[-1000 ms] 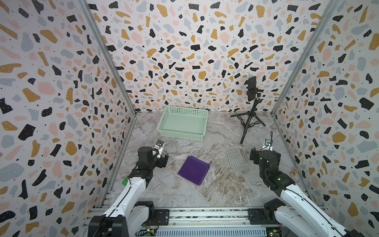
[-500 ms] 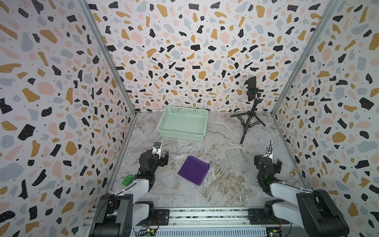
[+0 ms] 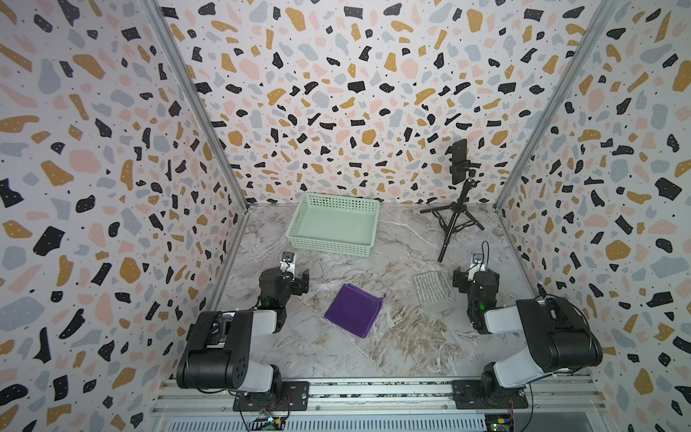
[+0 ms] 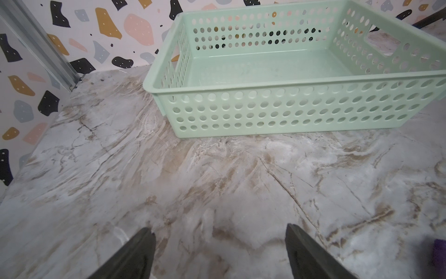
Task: Fold the square dishcloth
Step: Reset both arms
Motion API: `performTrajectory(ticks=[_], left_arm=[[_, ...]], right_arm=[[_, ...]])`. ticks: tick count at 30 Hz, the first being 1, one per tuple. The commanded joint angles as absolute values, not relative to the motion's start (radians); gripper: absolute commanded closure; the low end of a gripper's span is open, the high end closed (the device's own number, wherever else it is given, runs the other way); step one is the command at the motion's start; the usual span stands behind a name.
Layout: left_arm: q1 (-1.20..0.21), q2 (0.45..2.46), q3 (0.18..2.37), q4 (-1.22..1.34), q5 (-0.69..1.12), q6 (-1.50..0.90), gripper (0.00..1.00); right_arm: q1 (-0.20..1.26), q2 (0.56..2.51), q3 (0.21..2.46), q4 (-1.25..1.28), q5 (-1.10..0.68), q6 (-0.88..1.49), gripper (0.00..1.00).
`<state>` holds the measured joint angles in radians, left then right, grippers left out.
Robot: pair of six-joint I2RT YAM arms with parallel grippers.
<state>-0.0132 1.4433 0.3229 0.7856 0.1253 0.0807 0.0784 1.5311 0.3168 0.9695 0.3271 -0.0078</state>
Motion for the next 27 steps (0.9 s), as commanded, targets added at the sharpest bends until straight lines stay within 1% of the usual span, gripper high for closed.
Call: performTrajectory(ticks=[1,2,4,6,8,10,12,14,17,22,23,27], left_arm=[[-0.008,1.433,0.336,0.829,0.123,0.066,0.12],[-0.008,1.433,0.337,0.83,0.123,0.066,0.12],[-0.008,1.433,0.334,0.831,0.123,0.066,0.12],[-0.008,1.431,0.334,0.831,0.123,0.066,0.11],[-0.008,1.431,0.335,0.831,0.123,0.066,0.11],[-0.008,1.431,0.334,0.831,0.124,0.066,0.1],[-0.008,1.431,0.334,0.831,0.123,0.066,0.1],[-0.008,1.43,0.335,0.831,0.124,0.066,0.1],[-0.008,1.431,0.334,0.833,0.123,0.066,0.1],[-0.008,1.437,0.331,0.843,0.126,0.066,0.15],[-0.008,1.439,0.333,0.841,0.126,0.066,0.15],[-0.009,1.436,0.335,0.832,0.124,0.066,0.07]], right_arm=[[0.063,1.525,0.333,0.93,0.273,0.01,0.0],[0.063,1.504,0.34,0.88,0.275,0.02,0.0],[0.063,1.521,0.328,0.951,0.276,0.006,0.0],[0.063,1.502,0.34,0.886,0.269,0.014,0.0],[0.064,1.521,0.33,0.944,0.269,0.003,0.0],[0.063,1.504,0.338,0.892,0.269,0.013,0.0],[0.063,1.52,0.331,0.935,0.268,0.005,0.0],[0.064,1.508,0.336,0.9,0.27,0.012,0.0],[0.064,1.512,0.334,0.913,0.267,0.01,0.0],[0.064,1.514,0.333,0.924,0.268,0.008,0.0],[0.064,1.516,0.333,0.924,0.268,0.007,0.0],[0.064,1.514,0.334,0.92,0.268,0.008,0.0]])
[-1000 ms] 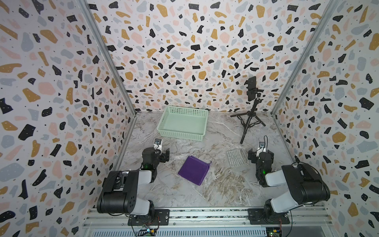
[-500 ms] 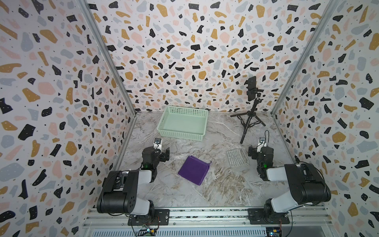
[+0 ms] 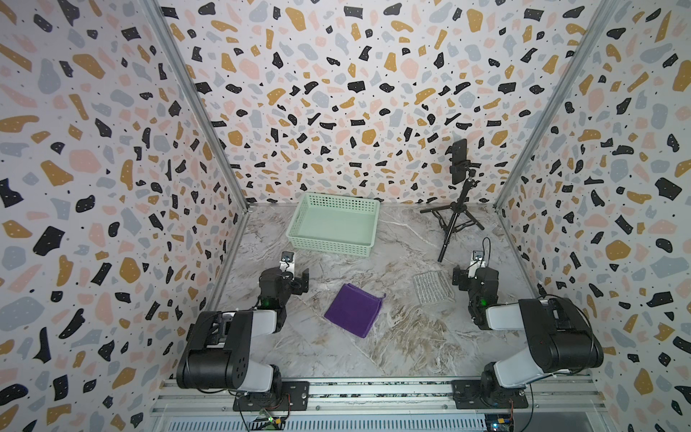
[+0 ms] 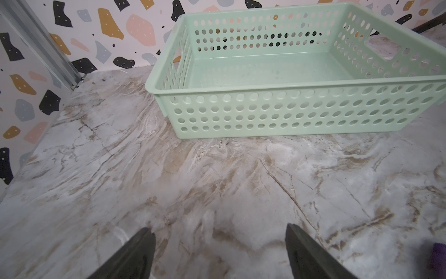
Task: Fold the square dishcloth
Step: Reset both arms
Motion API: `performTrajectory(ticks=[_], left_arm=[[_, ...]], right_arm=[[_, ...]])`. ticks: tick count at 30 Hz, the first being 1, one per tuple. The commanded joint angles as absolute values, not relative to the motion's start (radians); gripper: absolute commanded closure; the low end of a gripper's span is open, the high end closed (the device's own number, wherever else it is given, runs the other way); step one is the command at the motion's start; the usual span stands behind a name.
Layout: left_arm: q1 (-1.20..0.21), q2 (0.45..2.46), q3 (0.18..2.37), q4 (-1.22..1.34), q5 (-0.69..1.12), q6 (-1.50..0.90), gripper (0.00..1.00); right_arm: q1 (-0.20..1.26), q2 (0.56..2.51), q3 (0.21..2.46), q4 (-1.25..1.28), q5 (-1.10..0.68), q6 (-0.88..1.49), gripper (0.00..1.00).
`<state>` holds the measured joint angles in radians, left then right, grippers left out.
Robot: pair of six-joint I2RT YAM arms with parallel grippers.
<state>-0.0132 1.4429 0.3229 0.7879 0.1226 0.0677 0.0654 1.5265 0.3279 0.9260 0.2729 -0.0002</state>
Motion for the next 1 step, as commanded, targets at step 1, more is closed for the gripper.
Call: performTrajectory(ticks=[1], left_arm=[[-0.009,1.432,0.336,0.827,0.123,0.066,0.06]], right_arm=[[0.064,1.514,0.333,0.922,0.267,0.008,0.0]])
